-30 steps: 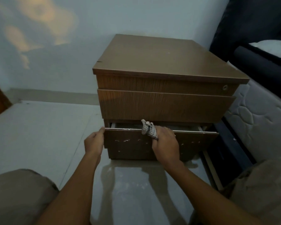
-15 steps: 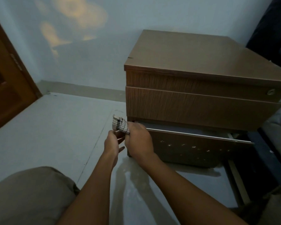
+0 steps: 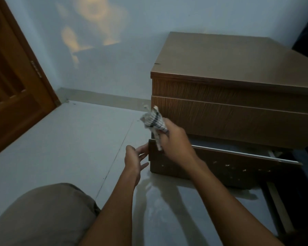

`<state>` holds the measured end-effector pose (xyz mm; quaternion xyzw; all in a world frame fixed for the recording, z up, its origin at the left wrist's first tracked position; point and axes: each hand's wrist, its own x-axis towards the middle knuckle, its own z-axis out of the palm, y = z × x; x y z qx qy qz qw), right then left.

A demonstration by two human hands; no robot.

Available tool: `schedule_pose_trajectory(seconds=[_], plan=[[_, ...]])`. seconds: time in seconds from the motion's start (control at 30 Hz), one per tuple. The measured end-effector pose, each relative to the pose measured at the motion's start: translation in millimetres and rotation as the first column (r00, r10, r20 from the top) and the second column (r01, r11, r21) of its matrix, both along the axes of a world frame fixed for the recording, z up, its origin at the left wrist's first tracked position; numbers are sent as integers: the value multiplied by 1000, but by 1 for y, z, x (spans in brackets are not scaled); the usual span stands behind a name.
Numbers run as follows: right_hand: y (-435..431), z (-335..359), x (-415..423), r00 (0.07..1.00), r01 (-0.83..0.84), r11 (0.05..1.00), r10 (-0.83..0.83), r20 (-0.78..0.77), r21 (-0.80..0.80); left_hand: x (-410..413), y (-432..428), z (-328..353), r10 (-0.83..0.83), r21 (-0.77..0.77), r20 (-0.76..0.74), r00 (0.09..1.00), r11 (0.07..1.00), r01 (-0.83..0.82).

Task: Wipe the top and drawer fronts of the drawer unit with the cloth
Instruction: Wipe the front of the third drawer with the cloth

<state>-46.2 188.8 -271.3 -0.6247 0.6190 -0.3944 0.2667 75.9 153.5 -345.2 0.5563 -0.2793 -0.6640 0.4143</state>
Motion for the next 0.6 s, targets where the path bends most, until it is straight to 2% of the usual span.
schedule_pose_trajectory(seconds=[0.13, 0.27, 0.43, 0.53, 0.6], plan=[[8, -9, -30, 955, 143, 990, -143, -259, -20, 0, 2, 2, -32, -12, 22, 999, 999, 32], [4, -32, -21, 898, 169, 984, -131, -421, 55, 0, 3, 2, -59, -27, 16, 998, 998, 60], [-15, -43, 16, 909, 138, 990, -135, -394, -21, 1, 2, 2, -49, -17, -8, 999, 999, 49], [-28, -39, 32, 936, 35, 998, -15, -352, 51, 0, 1, 2, -1, -9, -27, 1000, 1000, 1], [-31, -31, 36, 969, -101, 989, 122, -215, 105, 0, 0, 2, 18, -6, -27, 999, 1000, -19]])
